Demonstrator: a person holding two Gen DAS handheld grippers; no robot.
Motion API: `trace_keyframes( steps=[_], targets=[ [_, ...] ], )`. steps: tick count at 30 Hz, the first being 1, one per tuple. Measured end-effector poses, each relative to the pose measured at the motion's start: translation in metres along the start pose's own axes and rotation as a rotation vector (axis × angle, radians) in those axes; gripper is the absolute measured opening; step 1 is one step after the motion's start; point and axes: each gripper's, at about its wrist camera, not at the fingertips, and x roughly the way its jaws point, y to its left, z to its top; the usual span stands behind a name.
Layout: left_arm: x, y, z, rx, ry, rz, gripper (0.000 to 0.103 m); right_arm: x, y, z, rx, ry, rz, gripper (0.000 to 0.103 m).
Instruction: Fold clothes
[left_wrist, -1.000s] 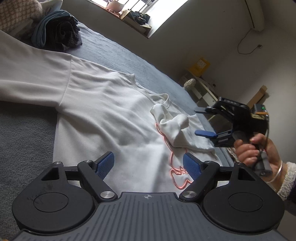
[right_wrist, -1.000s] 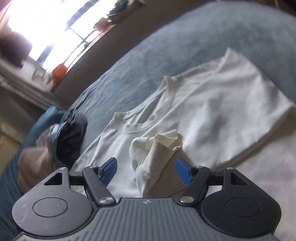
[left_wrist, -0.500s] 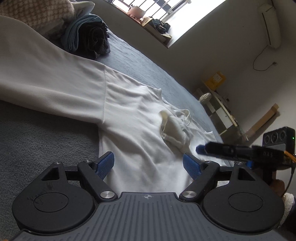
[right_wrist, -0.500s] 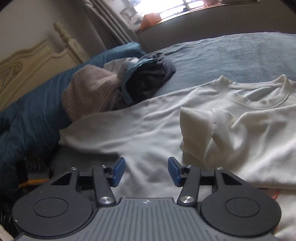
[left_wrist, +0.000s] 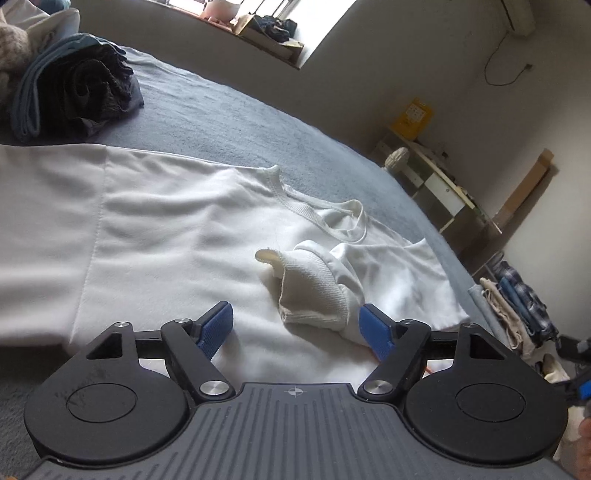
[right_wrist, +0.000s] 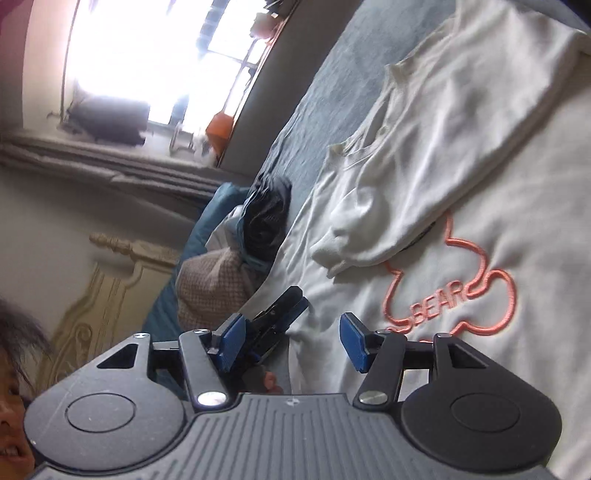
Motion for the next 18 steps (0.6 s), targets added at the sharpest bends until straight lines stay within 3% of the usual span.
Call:
trace_keyframes(
  steps=[3,5,7,9,12,18],
  targets=[
    [0.012,0.002,0.006,-0.054,0.022,0.0,0.057,-0.006,-0.028,-0.001,0.119,-0.07,-0.01,0.06],
    [0.013,0.004,0.008,-0.092,0.023,0.005,0.038,-0.003,-0.04,-0.005,0.182,-0.1,0.011,0.06],
    [0.015,0.006,0.01,-0.13,0.025,0.01,0.008,0.001,-0.048,-0.009,0.214,-0.113,0.012,0.06],
    [0.017,0.008,0.012,-0.168,0.026,0.015,0.0,0.006,-0.052,-0.012,0.232,-0.115,0.007,0.06],
    [0.009,0.005,0.013,-0.206,0.019,0.018,0.0,0.007,-0.056,-0.011,0.239,-0.123,-0.006,0.06],
    [0.004,0.01,-0.002,-0.219,0.071,0.104,0.0,0.006,-0.07,-0.004,0.272,-0.158,-0.044,0.06]
  ],
)
